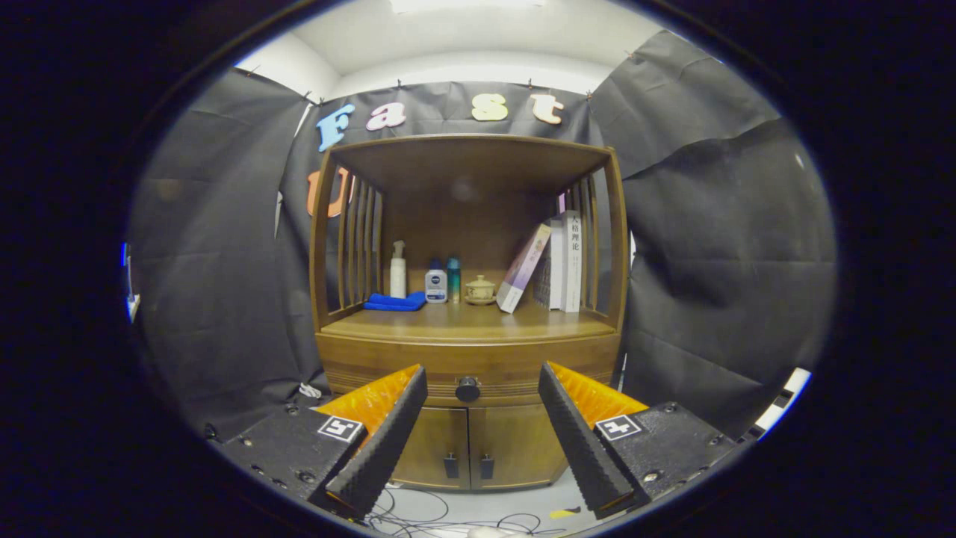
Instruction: Pull open the drawer, take out the items inside it, and place them on the countertop above the cabinet.
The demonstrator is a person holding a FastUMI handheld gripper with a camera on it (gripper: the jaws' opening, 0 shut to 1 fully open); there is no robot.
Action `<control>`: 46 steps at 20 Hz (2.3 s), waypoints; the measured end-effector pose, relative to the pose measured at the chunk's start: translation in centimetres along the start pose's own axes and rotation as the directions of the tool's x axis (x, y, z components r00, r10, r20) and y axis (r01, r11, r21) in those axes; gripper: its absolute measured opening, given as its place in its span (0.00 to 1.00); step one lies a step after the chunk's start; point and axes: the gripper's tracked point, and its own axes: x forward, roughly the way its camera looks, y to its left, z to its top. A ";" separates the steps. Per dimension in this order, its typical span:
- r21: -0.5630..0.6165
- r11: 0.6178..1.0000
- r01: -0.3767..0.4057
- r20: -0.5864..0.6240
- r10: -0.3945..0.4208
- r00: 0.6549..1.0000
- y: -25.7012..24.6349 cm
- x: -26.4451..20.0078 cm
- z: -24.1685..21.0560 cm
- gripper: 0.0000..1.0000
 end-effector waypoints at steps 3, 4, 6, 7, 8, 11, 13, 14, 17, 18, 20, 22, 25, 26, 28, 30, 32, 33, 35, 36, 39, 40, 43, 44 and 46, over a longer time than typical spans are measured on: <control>-0.007 1.000 -0.014 -0.002 0.014 1.000 0.3 0.8 -0.1 0.98; -0.012 1.000 -0.013 0.003 0.013 1.000 0.2 1.2 -0.2 0.99; -0.018 1.000 -0.013 -0.001 0.013 1.000 0.2 2.0 -0.7 0.99; -0.019 1.000 -0.017 -0.005 0.017 1.000 0.3 2.4 -1.0 0.98; -0.017 1.000 -0.020 -0.009 0.020 1.000 0.4 3.0 -1.3 0.98; -0.026 0.999 -0.030 -0.029 0.029 0.999 0.6 4.8 -2.6 0.99; -0.025 0.999 -0.035 -0.038 0.034 0.999 0.9 6.3 -3.6 0.99; -0.023 0.999 -0.040 -0.047 0.038 0.998 1.1 7.3 -4.2 0.98; -0.026 0.999 -0.046 -0.074 0.044 0.996 1.6 10.1 -6.0 0.99; -0.023 0.999 -0.045 -0.078 0.043 0.996 1.6 10.8 -6.5 0.98; -0.026 0.999 -0.040 -0.089 0.037 0.995 1.9 13.1 -7.4 0.98; -0.027 0.999 -0.028 -0.107 0.025 0.994 1.7 15.4 -8.4 0.98; -0.003 1.000 -0.020 -0.145 0.019 0.989 1.4 18.0 -10.0 0.98; 0.009 1.000 -0.020 -0.157 0.021 0.987 1.6 18.8 -10.5 0.98; 0.024 1.000 -0.017 -0.167 0.020 0.986 1.6 20.3 -11.0 0.98; 0.022 1.000 -0.022 -0.172 0.026 0.985 1.8 21.3 -11.2 0.92; 0.011 1.000 -0.018 -0.170 0.020 0.985 1.7 22.2 -11.4 0.85; 0.010 1.000 -0.021 -0.175 0.022 0.984 1.8 22.5 -11.5 0.81; 0.019 1.000 -0.011 -0.167 0.014 0.986 1.6 22.6 -11.5 0.73; 0.013 1.000 -0.012 -0.169 0.014 0.986 1.7 22.7 -11.8 0.70; -0.005 1.000 -0.010 -0.167 0.009 0.986 2.1 22.6 -11.9 0.60; -0.004 1.000 -0.003 -0.168 0.003 0.986 2.0 22.6 -11.9 0.56; 0.024 1.000 -0.006 -0.170 0.010 0.985 2.0 22.6 -11.9 0.51; 0.015 1.000 -0.008 -0.177 0.011 0.984 2.0 22.6 -11.9 0.49; -0.002 1.000 -0.011 -0.190 0.011 0.982 1.9 22.5 -12.0 0.48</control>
